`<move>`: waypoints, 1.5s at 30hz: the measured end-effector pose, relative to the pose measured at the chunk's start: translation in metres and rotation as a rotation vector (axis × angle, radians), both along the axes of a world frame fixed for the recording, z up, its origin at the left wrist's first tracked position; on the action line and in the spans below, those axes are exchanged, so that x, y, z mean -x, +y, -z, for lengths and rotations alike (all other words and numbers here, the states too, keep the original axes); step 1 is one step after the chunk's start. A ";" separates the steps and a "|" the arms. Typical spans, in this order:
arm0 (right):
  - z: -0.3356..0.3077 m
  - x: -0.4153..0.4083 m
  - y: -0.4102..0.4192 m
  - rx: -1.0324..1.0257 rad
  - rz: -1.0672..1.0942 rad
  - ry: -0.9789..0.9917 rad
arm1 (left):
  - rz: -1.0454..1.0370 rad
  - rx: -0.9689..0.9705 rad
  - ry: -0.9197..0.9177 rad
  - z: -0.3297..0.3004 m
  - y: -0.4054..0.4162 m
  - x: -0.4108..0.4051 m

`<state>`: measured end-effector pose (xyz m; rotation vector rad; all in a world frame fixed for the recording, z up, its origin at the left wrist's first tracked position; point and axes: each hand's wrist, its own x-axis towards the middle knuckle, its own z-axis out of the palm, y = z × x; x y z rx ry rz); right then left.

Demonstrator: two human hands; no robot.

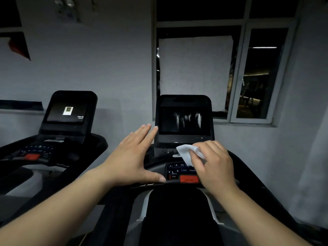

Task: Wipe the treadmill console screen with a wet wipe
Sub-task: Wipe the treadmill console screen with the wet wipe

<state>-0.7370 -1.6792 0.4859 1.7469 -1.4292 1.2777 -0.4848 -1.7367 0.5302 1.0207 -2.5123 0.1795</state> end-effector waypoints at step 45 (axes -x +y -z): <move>0.043 0.158 -0.631 -0.289 0.062 -0.165 | 0.086 -0.100 0.001 0.060 -0.705 0.156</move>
